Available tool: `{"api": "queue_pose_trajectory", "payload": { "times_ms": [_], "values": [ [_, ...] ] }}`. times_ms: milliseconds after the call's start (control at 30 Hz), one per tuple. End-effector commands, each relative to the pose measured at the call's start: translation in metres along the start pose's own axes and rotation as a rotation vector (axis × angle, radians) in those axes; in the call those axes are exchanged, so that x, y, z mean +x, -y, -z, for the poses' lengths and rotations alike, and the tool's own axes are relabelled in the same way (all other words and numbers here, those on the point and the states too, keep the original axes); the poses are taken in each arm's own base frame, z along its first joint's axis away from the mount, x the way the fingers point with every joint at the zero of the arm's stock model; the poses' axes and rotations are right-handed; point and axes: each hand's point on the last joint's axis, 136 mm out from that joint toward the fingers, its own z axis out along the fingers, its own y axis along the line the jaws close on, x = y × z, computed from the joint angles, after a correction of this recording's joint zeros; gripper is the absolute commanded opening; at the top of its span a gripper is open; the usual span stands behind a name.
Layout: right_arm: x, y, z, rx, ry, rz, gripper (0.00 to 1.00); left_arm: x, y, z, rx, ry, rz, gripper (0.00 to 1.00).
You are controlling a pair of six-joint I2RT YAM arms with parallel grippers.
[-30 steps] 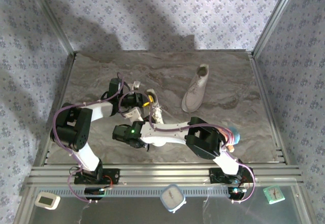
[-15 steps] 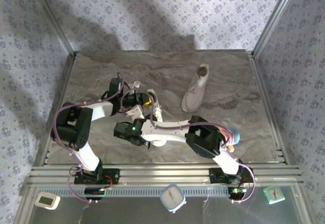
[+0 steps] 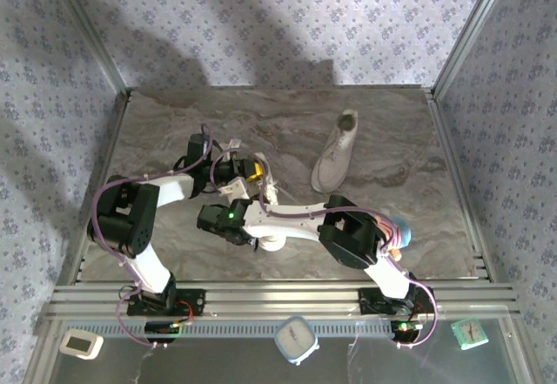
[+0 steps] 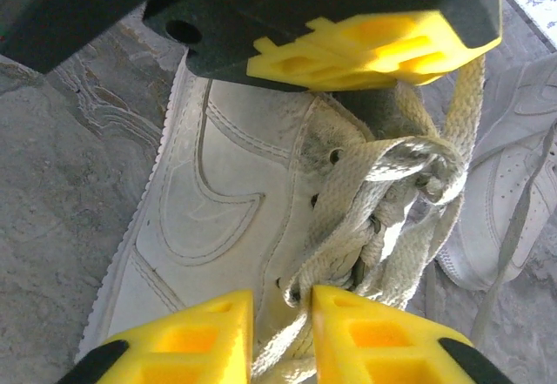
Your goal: Tie the shoes
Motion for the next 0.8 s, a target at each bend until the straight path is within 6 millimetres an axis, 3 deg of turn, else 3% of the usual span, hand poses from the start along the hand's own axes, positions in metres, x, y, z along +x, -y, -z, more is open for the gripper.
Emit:
{"api": "queue_pose_trajectory", "payload": {
  "times_ms": [0,200,367,533,767],
  "values": [
    [0.005,0.002,-0.003,-0.003,-0.026,-0.012,0.21,-0.003,0.002,0.000,0.006,0.001,-0.010,0.00],
    [0.003,0.007,0.000,-0.009,-0.016,-0.031,0.09,-0.002,0.003,0.000,0.005,0.001,-0.013,0.00],
    [-0.008,0.016,0.017,-0.054,0.038,-0.057,0.01,-0.001,0.005,0.001,0.005,0.002,-0.021,0.00],
    [-0.015,0.014,0.039,-0.224,0.104,-0.080,0.00,0.001,0.008,0.002,-0.002,-0.012,-0.058,0.00],
    [-0.014,0.000,0.051,-0.575,0.115,-0.098,0.00,0.011,0.018,-0.002,-0.006,-0.049,-0.121,0.00]
  ]
}}
